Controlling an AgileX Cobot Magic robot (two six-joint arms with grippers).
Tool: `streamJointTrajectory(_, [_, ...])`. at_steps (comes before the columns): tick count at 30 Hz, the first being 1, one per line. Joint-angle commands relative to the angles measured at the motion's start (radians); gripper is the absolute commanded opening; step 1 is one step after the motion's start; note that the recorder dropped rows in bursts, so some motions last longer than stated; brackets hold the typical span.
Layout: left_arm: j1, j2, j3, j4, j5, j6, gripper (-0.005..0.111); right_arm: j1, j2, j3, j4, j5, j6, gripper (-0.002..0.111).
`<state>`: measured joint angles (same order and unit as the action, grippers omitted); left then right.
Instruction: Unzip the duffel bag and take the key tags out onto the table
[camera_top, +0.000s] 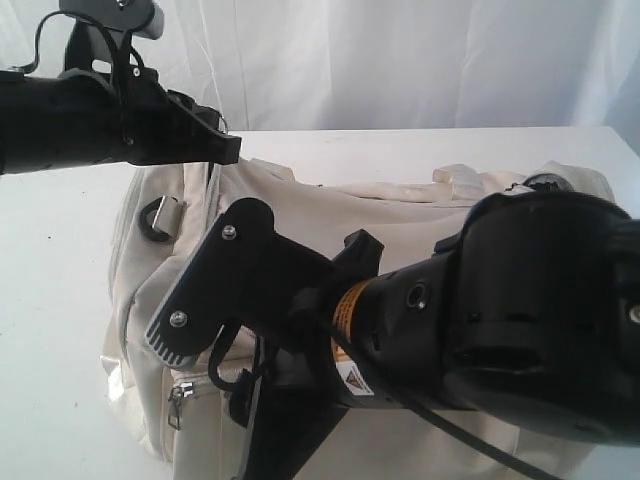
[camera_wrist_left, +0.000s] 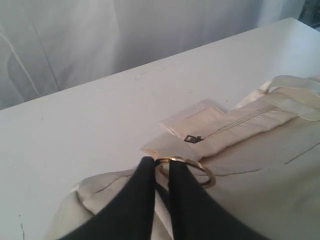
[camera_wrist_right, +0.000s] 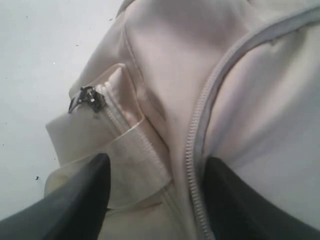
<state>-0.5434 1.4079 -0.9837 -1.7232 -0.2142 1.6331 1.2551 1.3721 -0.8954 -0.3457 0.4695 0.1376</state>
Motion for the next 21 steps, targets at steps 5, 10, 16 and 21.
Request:
streamJointTrajectory(5, [0.003, -0.082, 0.009, -0.021, 0.097, 0.008, 0.013, 0.001, -0.005, -0.002, 0.007, 0.013, 0.008, 0.053])
streamJointTrajectory(10, [0.003, -0.098, 0.009, -0.021, 0.004, -0.042, 0.013, 0.001, -0.003, -0.002, 0.005, -0.004, 0.008, 0.053])
streamJointTrajectory(16, [0.022, -0.103, 0.016, -0.021, 0.102, -0.101, 0.013, 0.001, -0.003, -0.002, 0.005, -0.002, 0.010, 0.053])
streamJointTrajectory(21, [0.167, -0.084, 0.016, 0.032, 0.498, -0.347, 0.000, 0.001, -0.003, -0.002, 0.009, 0.000, 0.023, 0.053])
